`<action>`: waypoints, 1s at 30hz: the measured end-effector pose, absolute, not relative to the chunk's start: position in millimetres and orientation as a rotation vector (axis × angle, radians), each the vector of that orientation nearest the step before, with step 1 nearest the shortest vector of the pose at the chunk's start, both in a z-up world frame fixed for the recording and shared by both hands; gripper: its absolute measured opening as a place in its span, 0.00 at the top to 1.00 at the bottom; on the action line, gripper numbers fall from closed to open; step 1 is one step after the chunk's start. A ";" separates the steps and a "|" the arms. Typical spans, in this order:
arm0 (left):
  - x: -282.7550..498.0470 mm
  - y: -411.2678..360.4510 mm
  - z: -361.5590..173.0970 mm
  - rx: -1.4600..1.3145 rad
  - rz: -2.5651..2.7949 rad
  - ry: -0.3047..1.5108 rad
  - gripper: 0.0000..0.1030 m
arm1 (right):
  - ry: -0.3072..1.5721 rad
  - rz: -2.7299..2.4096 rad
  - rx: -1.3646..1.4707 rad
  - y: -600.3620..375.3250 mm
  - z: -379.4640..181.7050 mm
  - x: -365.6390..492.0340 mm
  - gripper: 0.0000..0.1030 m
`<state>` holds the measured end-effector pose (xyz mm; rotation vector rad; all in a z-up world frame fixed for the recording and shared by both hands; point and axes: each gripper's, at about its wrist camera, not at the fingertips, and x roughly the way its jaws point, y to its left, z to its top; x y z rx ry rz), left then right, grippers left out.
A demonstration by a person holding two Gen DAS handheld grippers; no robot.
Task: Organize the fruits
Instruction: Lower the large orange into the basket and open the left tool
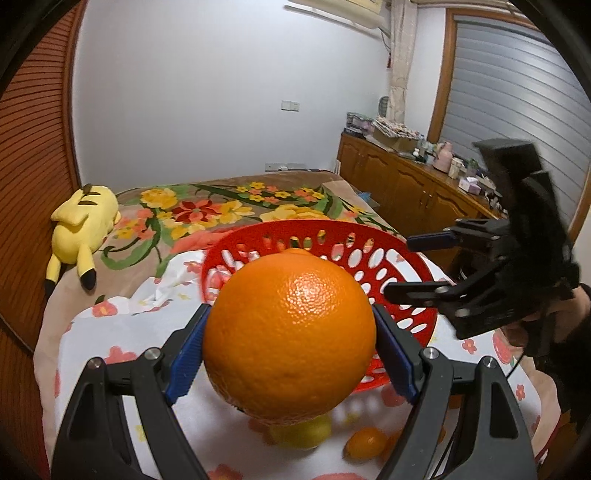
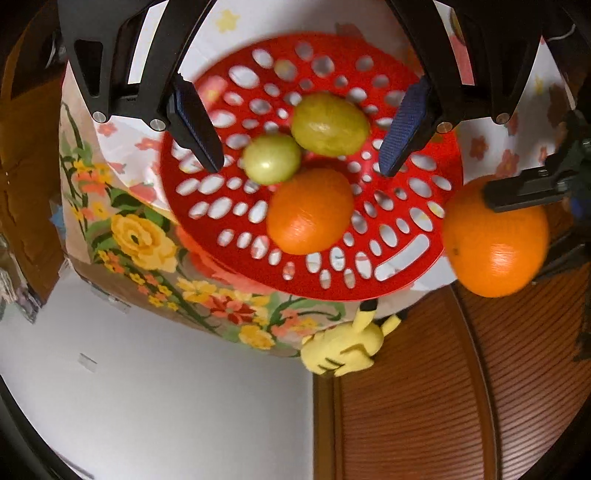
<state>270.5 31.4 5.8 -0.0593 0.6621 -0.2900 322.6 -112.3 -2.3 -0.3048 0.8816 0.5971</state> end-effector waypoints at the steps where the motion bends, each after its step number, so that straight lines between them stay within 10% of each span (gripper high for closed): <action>1: 274.1 25.8 4.2 -0.054 -0.295 0.668 0.20 | 0.879 0.594 -0.297 -118.2 -0.6 320.9 0.15; 30: 308.7 -35.2 -34.0 0.058 -0.262 0.838 0.19 | 0.860 0.575 -0.204 -181.1 -3.7 297.9 0.15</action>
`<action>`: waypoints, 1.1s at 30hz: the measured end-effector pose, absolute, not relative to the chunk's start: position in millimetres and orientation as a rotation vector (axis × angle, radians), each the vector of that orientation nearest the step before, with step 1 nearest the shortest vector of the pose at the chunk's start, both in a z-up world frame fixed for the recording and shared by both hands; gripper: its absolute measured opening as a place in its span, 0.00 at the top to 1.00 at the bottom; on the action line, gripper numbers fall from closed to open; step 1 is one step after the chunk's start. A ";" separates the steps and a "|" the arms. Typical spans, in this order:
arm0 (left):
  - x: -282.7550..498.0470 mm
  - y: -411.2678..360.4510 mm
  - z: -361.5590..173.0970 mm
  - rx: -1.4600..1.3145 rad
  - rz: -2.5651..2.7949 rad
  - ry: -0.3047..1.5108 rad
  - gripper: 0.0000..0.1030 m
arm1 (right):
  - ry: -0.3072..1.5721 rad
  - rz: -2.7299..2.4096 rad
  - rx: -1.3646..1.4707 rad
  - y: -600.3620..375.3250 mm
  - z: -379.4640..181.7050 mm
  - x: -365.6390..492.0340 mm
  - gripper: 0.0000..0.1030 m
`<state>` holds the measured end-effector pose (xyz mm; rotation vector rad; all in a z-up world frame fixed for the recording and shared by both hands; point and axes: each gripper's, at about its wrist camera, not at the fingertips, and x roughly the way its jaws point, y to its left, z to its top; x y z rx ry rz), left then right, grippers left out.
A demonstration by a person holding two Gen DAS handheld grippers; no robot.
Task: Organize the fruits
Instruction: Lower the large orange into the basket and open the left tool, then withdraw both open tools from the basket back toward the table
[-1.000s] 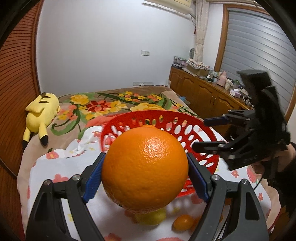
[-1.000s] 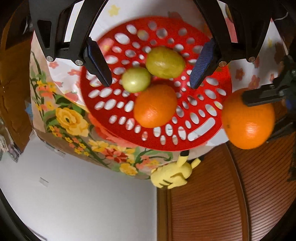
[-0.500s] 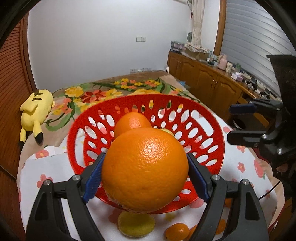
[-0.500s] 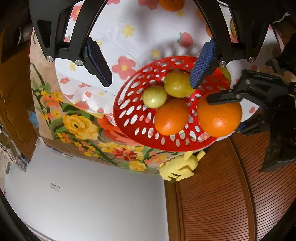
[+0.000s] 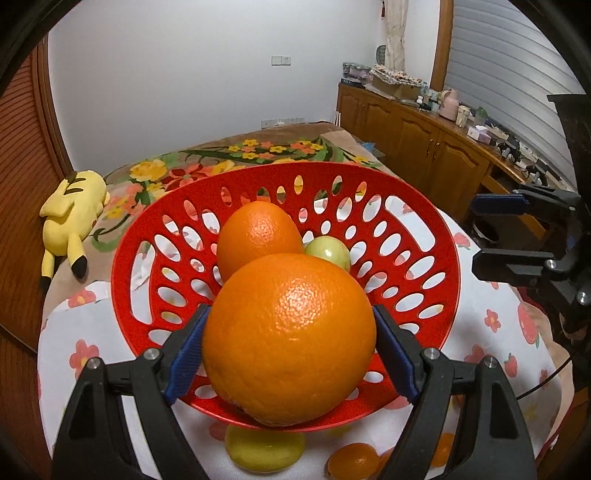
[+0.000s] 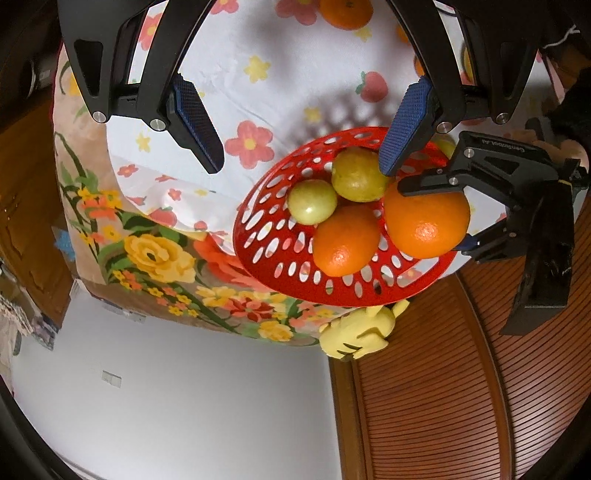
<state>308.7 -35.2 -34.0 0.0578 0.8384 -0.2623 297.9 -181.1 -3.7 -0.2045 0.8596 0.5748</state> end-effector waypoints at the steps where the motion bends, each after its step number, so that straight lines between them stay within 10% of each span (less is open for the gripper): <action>1: 309.1 -35.9 -34.9 0.060 -0.259 0.840 0.19 | 0.861 0.574 -0.203 -181.9 -4.4 297.6 0.15; 33: 250.4 -15.4 11.1 -0.010 -0.242 0.606 0.16 | 0.825 0.534 -0.114 -215.1 -6.4 247.2 0.15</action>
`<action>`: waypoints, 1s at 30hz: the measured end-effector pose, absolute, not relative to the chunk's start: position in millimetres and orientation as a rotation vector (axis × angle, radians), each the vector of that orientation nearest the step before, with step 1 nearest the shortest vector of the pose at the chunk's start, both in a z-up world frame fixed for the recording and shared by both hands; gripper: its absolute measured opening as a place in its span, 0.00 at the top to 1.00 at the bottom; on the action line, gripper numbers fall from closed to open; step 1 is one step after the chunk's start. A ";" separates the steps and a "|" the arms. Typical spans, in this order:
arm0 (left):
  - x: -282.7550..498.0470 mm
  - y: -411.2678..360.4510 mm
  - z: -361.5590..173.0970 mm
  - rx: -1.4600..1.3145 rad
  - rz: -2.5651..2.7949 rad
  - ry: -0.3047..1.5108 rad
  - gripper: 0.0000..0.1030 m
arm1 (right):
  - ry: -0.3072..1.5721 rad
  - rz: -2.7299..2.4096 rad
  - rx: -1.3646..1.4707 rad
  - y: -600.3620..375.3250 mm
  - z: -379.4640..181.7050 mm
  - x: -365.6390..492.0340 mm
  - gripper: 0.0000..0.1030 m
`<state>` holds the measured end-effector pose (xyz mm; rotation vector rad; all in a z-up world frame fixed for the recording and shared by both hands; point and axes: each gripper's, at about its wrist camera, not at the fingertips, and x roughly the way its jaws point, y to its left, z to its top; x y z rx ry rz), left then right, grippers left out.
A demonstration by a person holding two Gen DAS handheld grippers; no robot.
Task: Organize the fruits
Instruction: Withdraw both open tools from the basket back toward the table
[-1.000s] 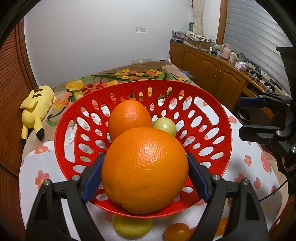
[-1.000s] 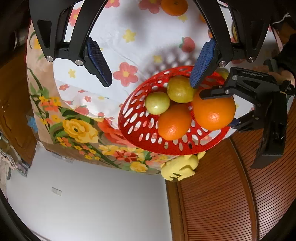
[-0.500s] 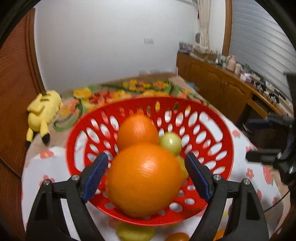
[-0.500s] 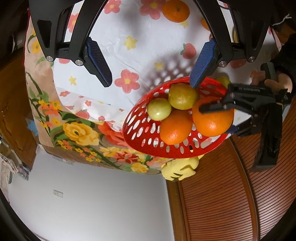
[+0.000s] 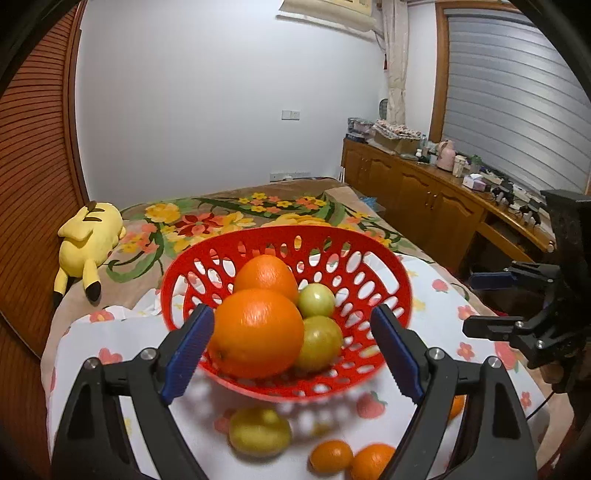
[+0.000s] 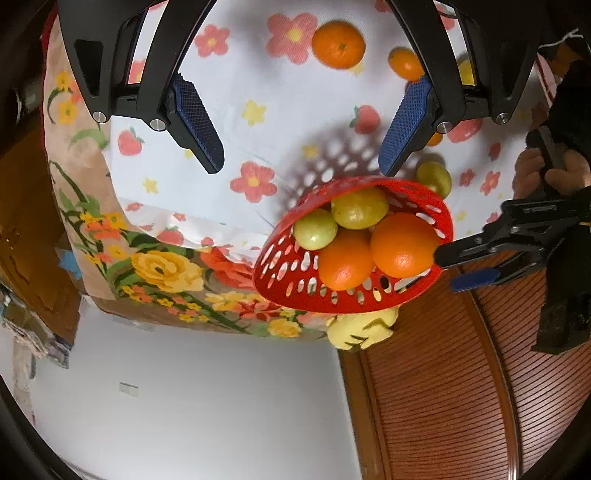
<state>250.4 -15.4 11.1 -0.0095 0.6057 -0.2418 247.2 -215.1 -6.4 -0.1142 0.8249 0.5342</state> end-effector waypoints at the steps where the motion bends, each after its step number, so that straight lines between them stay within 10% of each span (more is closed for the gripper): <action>1: 241.8 -13.3 12.7 -0.012 -0.246 0.595 0.16 | 0.819 0.528 -0.109 -216.3 -6.3 241.2 0.15; 30: 109.3 18.4 -22.3 -0.017 -0.200 0.553 0.16 | 0.784 0.409 0.020 -221.9 -40.2 144.1 0.18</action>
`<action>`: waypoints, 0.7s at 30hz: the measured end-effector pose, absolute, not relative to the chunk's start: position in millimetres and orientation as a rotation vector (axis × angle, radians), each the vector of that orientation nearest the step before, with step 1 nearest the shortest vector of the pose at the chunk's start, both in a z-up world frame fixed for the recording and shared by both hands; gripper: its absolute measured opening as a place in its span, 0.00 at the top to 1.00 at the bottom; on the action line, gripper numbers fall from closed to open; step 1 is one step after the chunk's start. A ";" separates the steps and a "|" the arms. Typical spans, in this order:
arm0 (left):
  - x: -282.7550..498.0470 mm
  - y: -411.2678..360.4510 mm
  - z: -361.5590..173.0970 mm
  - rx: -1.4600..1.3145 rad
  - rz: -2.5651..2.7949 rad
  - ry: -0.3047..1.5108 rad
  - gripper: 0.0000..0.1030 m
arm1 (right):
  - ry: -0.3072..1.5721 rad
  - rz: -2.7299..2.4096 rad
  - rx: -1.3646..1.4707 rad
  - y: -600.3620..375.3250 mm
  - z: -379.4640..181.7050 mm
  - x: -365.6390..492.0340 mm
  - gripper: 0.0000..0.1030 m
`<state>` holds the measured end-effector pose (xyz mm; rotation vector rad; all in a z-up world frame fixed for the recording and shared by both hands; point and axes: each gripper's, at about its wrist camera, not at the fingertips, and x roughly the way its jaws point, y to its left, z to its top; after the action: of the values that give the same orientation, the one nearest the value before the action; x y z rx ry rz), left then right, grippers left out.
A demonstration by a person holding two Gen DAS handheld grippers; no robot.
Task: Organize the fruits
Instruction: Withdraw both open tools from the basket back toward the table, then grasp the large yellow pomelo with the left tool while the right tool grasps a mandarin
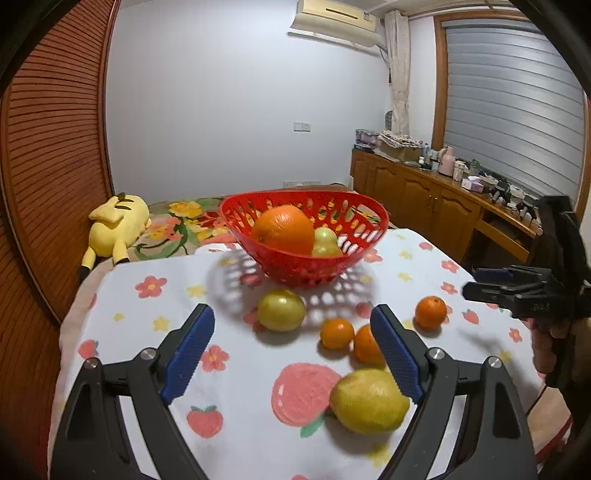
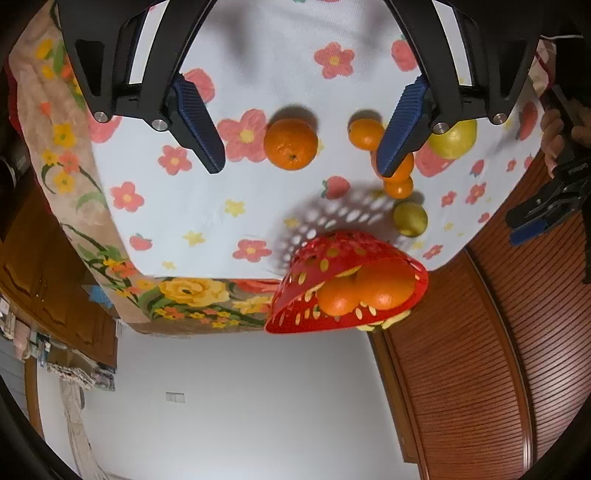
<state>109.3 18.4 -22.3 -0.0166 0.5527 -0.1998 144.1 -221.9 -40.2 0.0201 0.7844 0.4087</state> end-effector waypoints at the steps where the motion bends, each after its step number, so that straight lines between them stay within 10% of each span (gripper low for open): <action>1: 108.9 17.7 -25.2 -0.019 -0.203 0.561 0.16 | 0.789 0.409 0.020 -220.5 -42.6 144.6 0.19; 21: 110.4 -9.5 -69.0 -0.058 -0.287 0.693 0.16 | 0.927 0.373 -0.010 -208.6 -96.9 173.8 0.47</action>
<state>110.4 -9.5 -69.0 -0.0581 0.6931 -0.2873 173.8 -208.6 -96.9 -0.0101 0.9274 0.3727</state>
